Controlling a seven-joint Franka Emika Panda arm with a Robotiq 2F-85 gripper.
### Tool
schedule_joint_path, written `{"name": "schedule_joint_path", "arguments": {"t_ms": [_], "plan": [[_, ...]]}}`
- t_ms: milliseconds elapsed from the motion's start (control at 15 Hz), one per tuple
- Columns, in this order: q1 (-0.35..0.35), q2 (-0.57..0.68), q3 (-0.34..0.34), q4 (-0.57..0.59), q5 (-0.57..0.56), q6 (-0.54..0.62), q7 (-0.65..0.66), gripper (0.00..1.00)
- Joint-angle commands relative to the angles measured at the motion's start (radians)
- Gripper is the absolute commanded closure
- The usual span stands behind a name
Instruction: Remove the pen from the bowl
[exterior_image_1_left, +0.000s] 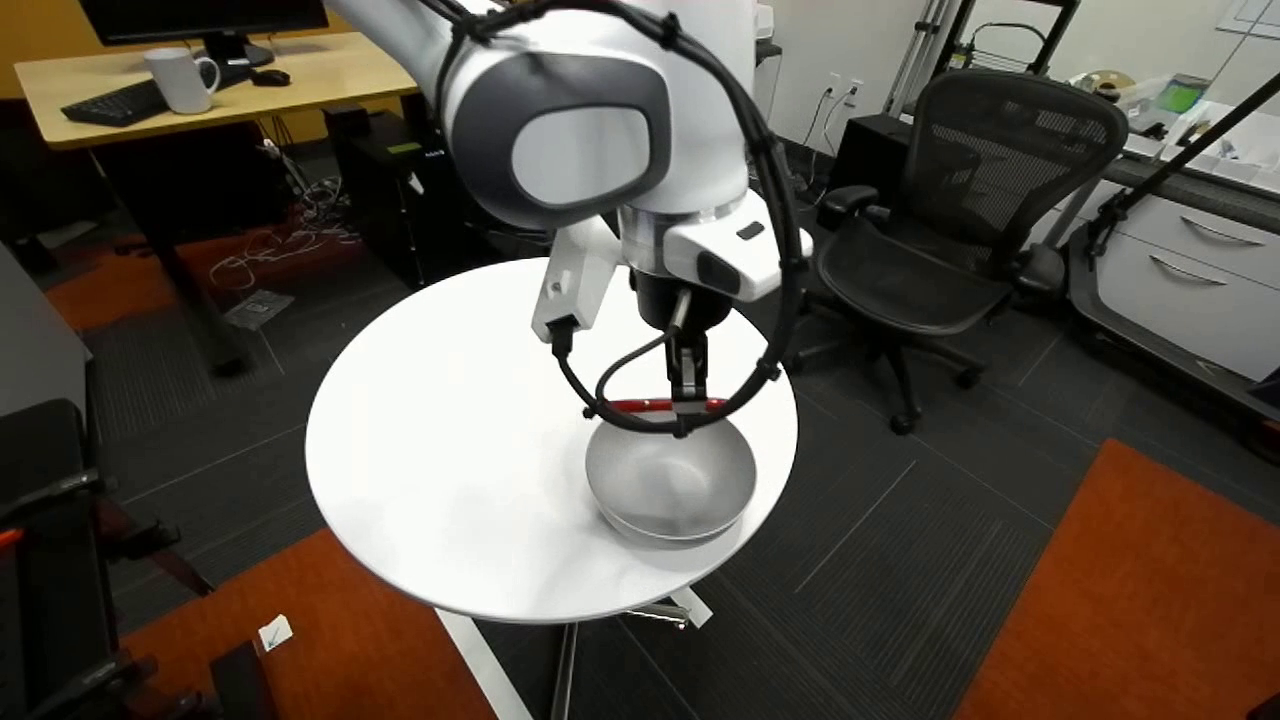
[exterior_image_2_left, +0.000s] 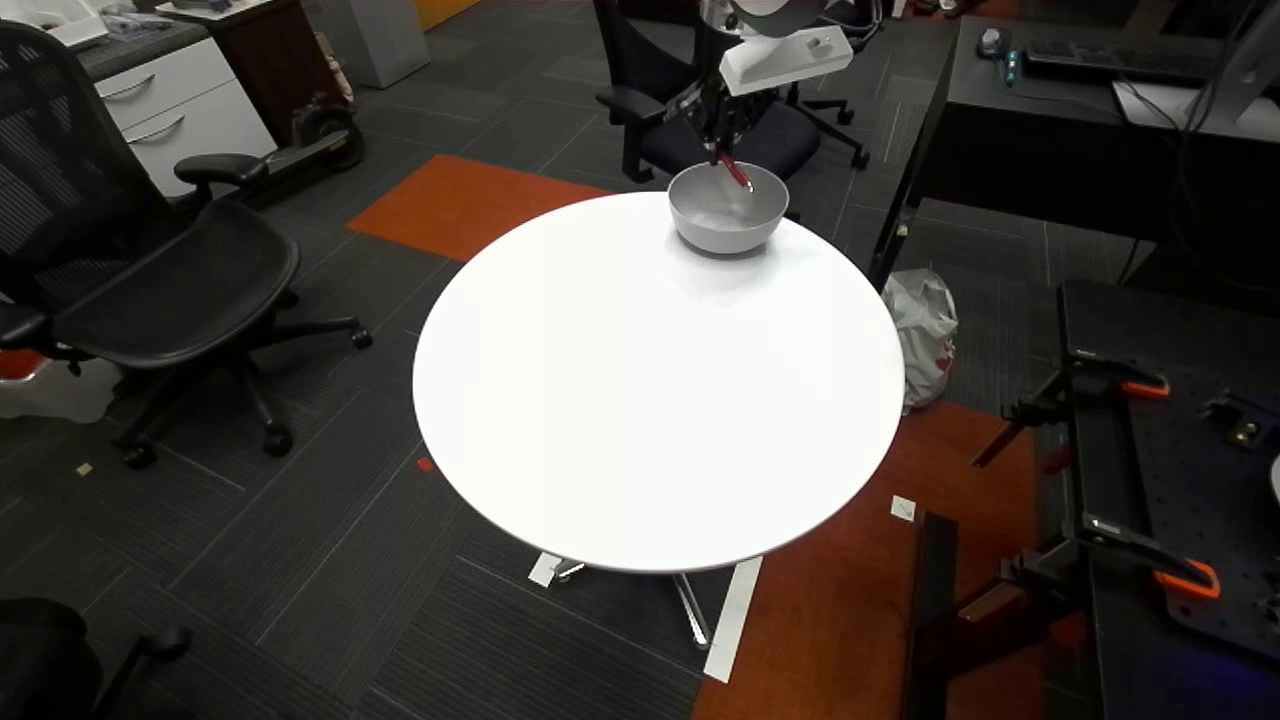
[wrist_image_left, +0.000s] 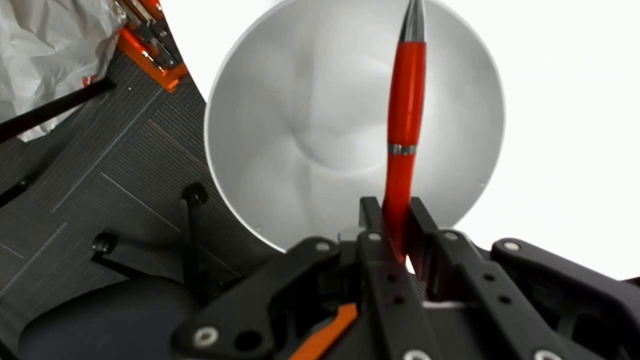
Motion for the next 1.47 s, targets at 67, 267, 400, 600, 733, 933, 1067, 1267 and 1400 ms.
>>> {"name": "schedule_joint_path", "arguments": {"t_ms": [67,267,400,600,733,933,1067,1267,1400], "plan": [[0.096,-0.194,-0.006,-0.239,-0.076,0.106,0.013,0.96],[0.149,-0.280,-0.002,-0.358,-0.124,0.155,0.028,0.96],[0.167,-0.325,0.008,-0.438,-0.136,0.193,0.034,0.96],[0.165,-0.365,0.040,-0.538,-0.112,0.229,0.006,0.96],[0.159,-0.370,0.054,-0.594,-0.104,0.259,-0.003,0.96],[0.157,-0.354,0.059,-0.655,-0.102,0.318,-0.005,0.96],[0.164,-0.327,0.048,-0.674,-0.102,0.352,0.018,0.96],[0.161,-0.286,0.045,-0.678,-0.091,0.381,0.010,0.96],[0.156,-0.255,0.049,-0.670,-0.072,0.391,0.004,0.96]]}}
